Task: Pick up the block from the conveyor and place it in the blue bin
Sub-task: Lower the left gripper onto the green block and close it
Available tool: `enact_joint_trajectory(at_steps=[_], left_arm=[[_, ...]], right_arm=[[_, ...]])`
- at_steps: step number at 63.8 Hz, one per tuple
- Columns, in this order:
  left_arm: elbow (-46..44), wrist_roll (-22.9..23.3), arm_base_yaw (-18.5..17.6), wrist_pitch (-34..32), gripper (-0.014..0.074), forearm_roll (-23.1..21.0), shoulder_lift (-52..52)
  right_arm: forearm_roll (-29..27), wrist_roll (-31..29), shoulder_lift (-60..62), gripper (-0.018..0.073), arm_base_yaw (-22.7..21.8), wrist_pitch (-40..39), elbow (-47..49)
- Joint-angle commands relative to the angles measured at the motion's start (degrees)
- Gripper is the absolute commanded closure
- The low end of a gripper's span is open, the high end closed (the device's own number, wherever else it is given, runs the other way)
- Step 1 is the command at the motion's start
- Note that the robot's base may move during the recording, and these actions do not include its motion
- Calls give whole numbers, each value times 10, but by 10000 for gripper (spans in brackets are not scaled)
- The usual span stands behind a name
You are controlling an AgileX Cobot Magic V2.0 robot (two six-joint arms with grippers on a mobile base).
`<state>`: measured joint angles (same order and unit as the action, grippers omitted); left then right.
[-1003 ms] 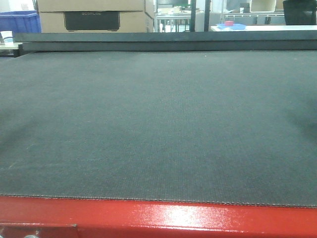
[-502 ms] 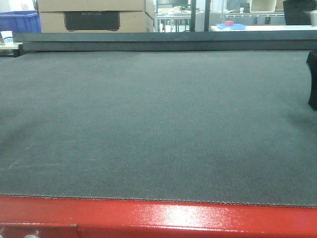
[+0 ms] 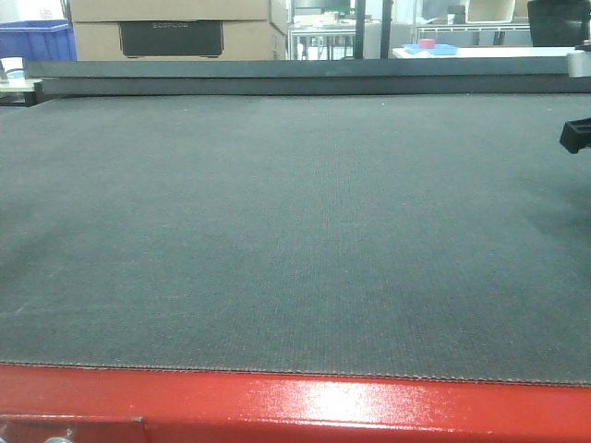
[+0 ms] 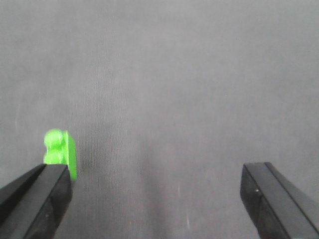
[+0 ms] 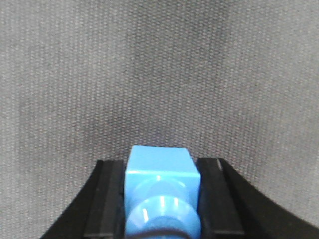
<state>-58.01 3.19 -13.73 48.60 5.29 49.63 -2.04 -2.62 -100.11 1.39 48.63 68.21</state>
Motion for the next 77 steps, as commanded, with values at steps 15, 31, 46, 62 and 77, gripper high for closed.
enact_joint_trajectory(at_steps=[15,31,46,62,77], left_arm=[[-103,1,74,112,-2,2,122],[-142,-131,191,122,-2,-57,249],[-142,-156,221,61,-2,-34,362],[-150,-156,221,-29,-2,-20,453],[-212,-156,221,-8,-2,-22,537]], right_arm=[[-16,0,30,711,-2,-13,-20],[-27,0,84,711,0,-39,-57],[-40,0,119,711,0,-44,-57],[-40,0,130,711,0,-48,-57],[-40,0,130,711,0,-48,-57]])
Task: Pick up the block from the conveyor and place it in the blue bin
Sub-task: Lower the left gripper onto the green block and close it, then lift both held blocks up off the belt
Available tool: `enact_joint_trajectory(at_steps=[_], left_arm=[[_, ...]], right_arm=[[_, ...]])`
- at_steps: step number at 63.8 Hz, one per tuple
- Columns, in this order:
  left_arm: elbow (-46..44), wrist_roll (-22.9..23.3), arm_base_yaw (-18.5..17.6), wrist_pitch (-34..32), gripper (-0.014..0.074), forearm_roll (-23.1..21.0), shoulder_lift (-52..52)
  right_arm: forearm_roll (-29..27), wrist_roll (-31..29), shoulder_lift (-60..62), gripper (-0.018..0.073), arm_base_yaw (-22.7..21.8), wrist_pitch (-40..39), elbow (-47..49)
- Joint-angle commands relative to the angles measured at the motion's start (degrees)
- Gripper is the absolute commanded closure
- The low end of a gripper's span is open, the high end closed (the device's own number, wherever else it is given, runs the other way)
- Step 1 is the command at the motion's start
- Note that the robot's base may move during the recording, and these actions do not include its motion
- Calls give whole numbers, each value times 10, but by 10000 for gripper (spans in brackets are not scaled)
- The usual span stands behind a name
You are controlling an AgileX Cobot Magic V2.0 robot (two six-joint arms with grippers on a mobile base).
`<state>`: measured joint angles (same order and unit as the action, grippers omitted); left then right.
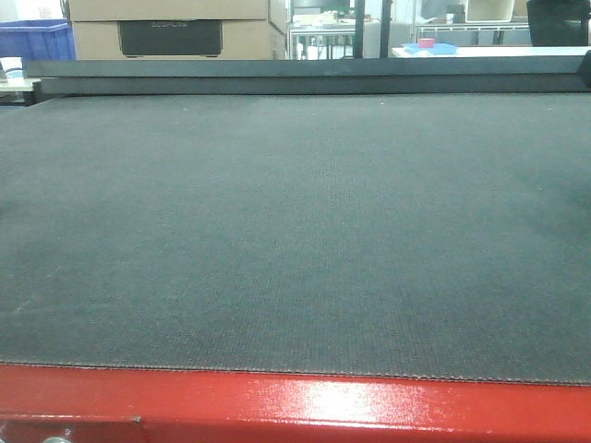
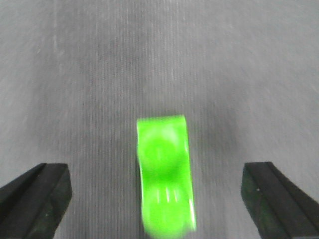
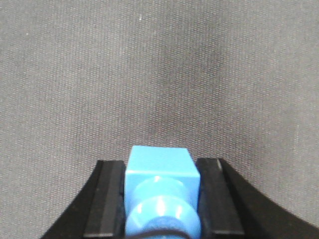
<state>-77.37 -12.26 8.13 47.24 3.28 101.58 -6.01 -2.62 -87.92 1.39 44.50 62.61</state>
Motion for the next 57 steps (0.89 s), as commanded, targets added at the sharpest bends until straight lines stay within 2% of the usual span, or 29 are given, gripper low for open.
enact_joint_trajectory(at_steps=[1,18,28,31,38,50,57], left_arm=[[-20,-2,2,5,-2,-1,21],[-23,7,2,22,13,-6,63],[-23,7,2,25,81,-7,62],[-23,7,2,27,126,-8,62],[-23,7,2,30,304,-18,62],[-23,7,2,36,710,-39,62],[-24,7,1,52,707,-64,59]], right_arm=[[-1,0,8,711,0,-7,-1],[-1,0,8,711,0,-6,-1],[-1,0,8,711,0,-6,-1],[-1,0,8,711,0,-6,-1],[-1,0,8,711,0,-7,-1],[-1,0,8,711,0,-8,-1],[-1,0,13,711,0,-9,-1]])
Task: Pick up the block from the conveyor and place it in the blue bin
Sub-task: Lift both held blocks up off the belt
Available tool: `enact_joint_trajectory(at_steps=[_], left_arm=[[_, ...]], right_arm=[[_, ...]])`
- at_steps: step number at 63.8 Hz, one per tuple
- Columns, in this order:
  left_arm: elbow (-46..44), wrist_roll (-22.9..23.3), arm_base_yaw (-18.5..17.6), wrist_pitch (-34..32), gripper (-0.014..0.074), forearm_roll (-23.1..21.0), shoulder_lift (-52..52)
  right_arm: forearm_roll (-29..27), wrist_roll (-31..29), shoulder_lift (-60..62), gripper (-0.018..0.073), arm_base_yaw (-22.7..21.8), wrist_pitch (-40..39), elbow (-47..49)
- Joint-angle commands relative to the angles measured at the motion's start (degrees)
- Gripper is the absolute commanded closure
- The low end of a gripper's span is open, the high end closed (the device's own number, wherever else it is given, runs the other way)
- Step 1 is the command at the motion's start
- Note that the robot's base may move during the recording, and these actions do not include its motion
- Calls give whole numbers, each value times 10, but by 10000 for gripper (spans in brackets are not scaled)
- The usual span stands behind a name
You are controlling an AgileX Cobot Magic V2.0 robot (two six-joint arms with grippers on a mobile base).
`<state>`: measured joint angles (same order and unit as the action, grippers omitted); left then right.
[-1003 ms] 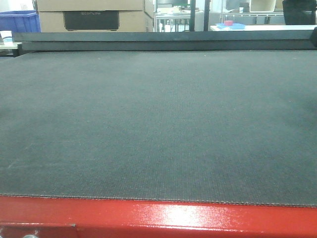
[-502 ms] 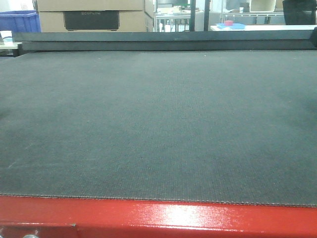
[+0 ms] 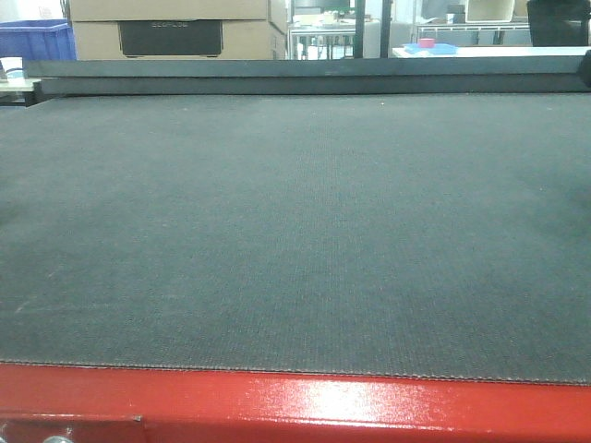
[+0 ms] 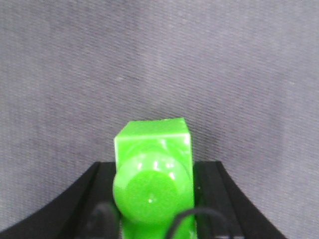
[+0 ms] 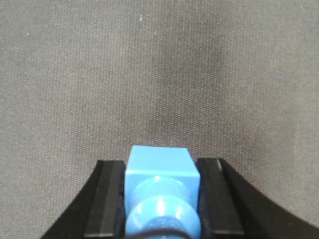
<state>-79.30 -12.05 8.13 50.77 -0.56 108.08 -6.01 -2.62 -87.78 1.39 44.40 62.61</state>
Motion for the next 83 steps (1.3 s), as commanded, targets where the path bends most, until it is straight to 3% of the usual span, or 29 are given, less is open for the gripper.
enact_joint_trajectory(at_steps=[1,6,20,32,45,60,83], left_arm=[[-4,4,0,18,707,-32,-8],[-4,4,-11,22,707,-59,-21],[-4,27,-98,19,707,-59,-72],[-4,37,-177,3,707,-76,-115],[-1,51,-241,15,707,-76,-167],[19,59,-273,14,707,-79,-272],[31,59,-273,27,707,-44,-427]], right_arm=[[-1,0,11,711,0,-9,-1],[-1,0,19,711,0,-12,-1],[-1,0,64,711,11,-46,-36],[-1,0,115,711,47,-106,-109],[-1,-5,170,711,85,-100,-133],[1,-5,262,711,95,-61,-122],[1,-5,371,711,95,17,-33]])
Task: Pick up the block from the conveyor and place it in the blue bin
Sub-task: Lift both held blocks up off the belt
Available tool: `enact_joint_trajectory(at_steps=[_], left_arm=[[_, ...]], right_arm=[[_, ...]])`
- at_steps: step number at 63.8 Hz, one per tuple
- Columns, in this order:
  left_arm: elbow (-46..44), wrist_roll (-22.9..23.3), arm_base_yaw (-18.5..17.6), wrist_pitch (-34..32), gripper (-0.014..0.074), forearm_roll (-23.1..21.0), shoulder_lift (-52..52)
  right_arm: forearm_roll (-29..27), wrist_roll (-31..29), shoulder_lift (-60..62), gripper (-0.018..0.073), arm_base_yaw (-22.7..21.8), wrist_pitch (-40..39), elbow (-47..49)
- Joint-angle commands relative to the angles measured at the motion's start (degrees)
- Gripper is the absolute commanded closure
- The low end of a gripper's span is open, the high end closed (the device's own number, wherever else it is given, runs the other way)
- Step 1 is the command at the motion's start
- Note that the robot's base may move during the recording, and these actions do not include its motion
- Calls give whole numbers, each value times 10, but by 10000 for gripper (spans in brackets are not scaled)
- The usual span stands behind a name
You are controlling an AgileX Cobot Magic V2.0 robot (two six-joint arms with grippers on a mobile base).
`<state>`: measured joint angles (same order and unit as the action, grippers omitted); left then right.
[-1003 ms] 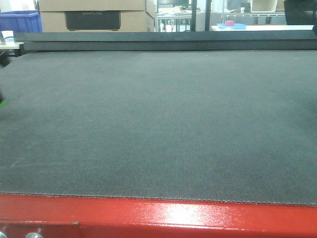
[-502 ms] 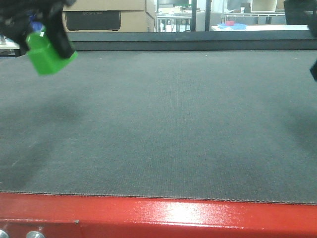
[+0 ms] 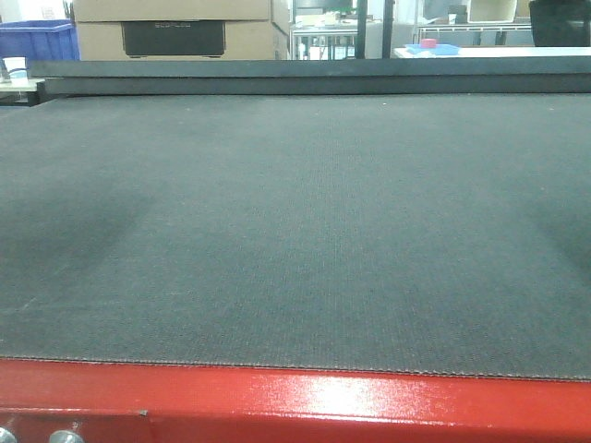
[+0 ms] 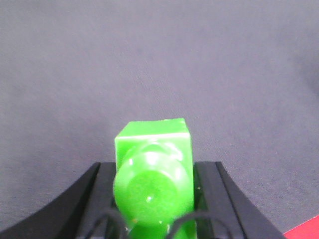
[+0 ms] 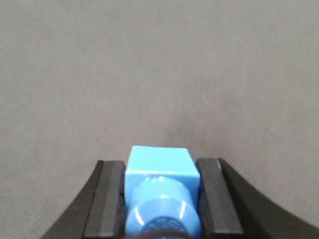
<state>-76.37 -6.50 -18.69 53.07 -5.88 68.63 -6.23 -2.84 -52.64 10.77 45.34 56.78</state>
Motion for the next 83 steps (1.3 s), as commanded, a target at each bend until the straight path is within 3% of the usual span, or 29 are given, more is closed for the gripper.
enact_joint_trajectory(at_steps=[1,24,48,60,83], left_arm=[[2,3,-4,6,707,11,-38],[2,55,-3,7,707,91,-163],[54,56,-3,-35,707,92,-211],[55,56,-3,-27,707,92,-211],[55,56,-3,-73,707,92,-211]], right_arm=[[3,-2,24,711,1,8,32],[3,-2,113,711,1,34,86],[3,-2,140,711,2,33,88],[3,-2,140,711,2,33,88],[3,-2,140,711,2,33,88]])
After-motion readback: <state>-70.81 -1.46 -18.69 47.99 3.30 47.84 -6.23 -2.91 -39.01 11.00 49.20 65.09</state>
